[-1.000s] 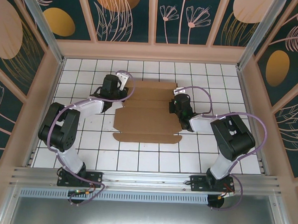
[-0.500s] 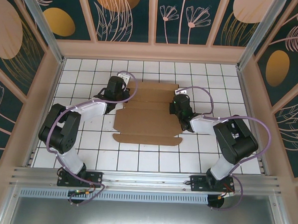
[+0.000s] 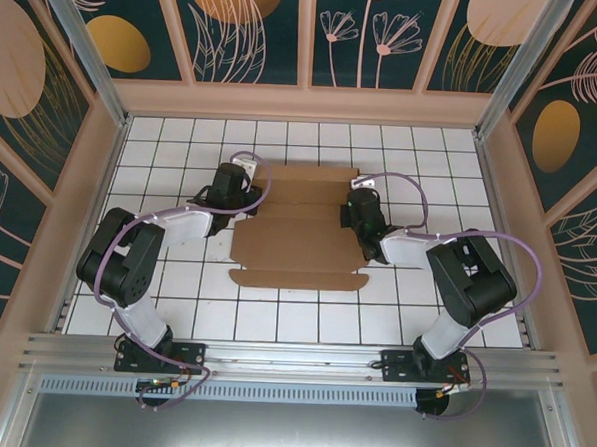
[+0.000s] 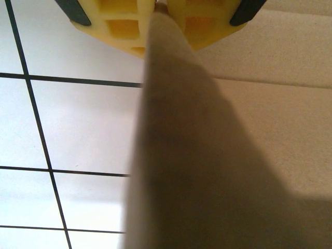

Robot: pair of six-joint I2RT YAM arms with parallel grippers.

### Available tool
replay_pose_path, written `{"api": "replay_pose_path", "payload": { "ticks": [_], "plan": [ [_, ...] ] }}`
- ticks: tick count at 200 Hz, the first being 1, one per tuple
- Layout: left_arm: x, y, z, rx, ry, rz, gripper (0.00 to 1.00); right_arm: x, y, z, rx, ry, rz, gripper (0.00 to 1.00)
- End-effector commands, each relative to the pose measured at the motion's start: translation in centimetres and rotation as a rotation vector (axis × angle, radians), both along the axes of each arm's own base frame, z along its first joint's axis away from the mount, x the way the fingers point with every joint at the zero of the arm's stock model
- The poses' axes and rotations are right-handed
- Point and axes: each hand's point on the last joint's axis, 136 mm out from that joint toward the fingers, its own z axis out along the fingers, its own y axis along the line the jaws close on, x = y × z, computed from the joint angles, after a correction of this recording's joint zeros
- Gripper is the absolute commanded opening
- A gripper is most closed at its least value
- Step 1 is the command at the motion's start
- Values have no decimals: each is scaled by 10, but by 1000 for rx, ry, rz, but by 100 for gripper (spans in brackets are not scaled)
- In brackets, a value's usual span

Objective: Fold the paper box

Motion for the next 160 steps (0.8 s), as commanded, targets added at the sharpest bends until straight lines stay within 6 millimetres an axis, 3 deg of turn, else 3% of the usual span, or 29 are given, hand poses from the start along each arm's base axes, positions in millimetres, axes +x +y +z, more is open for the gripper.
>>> {"api": "replay_pose_path", "payload": {
  "ticks": [1,50,83,142,160],
  "plan": [
    [-13,7,-23,2,74,19,27,7,0,5,1,-20,-21,0],
    [6,25,-10,31,6,159,0,6,-5,17,38,-40,-64,0],
    [9,27,1,30,-40,202,0,4,6,28,78,-61,-59,0],
    [8,33,-5,109,-48,295,0,2,14,34,52,-81,-125,0],
    [6,36,-11,109,-39,313,5,0,12,33,44,-85,-147,0]
  ]
}}
